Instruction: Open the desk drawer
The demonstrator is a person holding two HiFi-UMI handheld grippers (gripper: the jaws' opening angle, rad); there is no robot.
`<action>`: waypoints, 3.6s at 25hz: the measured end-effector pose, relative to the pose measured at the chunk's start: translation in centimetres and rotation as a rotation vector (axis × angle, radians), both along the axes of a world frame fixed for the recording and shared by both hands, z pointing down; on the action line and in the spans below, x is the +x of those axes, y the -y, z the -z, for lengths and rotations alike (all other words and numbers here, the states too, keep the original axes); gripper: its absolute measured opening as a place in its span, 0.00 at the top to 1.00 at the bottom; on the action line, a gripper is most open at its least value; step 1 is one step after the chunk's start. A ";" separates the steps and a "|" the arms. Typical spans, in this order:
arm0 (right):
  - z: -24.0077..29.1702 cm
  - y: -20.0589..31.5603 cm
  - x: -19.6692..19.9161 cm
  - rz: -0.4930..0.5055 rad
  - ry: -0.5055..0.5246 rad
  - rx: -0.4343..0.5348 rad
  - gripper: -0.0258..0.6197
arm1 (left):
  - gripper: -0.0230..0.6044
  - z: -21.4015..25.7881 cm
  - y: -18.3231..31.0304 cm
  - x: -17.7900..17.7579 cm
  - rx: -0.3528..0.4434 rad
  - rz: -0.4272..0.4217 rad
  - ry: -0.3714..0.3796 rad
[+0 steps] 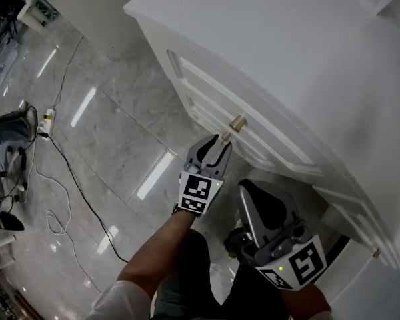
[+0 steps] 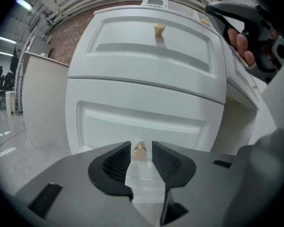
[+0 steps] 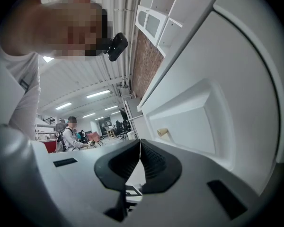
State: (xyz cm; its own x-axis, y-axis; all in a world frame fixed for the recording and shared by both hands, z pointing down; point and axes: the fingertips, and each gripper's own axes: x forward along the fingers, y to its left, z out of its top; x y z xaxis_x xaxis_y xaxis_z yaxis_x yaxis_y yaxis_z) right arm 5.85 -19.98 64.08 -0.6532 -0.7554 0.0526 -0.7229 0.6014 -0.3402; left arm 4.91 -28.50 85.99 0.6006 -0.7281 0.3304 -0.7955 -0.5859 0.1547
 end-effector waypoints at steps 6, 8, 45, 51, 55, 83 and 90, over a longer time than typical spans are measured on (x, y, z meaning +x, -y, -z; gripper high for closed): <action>-0.5 0.3 0.5 0.000 0.003 -0.005 0.93 | 0.78 -1.3 1.1 0.8 0.007 -0.027 0.042; -0.6 0.3 0.6 -0.002 0.001 -0.009 0.93 | 0.83 -1.4 1.2 0.7 0.009 -0.025 0.043; 3.4 -10.3 -5.6 0.002 -0.058 -0.172 0.93 | 0.84 -2.0 -13.3 -10.7 -0.162 0.049 0.113; 3.9 -11.9 -6.9 0.009 -0.063 -0.180 0.93 | 0.83 -2.1 -15.6 -12.4 -0.178 0.048 0.130; 4.3 -12.6 -7.5 0.017 -0.069 -0.181 0.93 | 0.84 -2.2 -16.7 -13.2 -0.192 0.060 0.133; 18.2 -16.1 -5.9 -0.028 -0.152 -0.185 0.93 | 0.93 27.4 -23.7 -14.9 -0.101 0.032 0.060; 26.1 -16.2 -5.7 -0.059 -0.155 -0.158 0.93 | 0.93 43.3 -24.4 -12.2 -0.009 -0.038 -0.044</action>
State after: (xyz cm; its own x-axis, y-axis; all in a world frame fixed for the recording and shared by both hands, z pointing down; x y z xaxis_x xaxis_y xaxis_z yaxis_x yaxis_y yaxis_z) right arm 0.19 -3.74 38.03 -0.5833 -0.7662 0.2695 -0.8060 0.5050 -0.3087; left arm -7.27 -4.06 42.70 0.6415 -0.7018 0.3097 -0.7652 -0.6137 0.1944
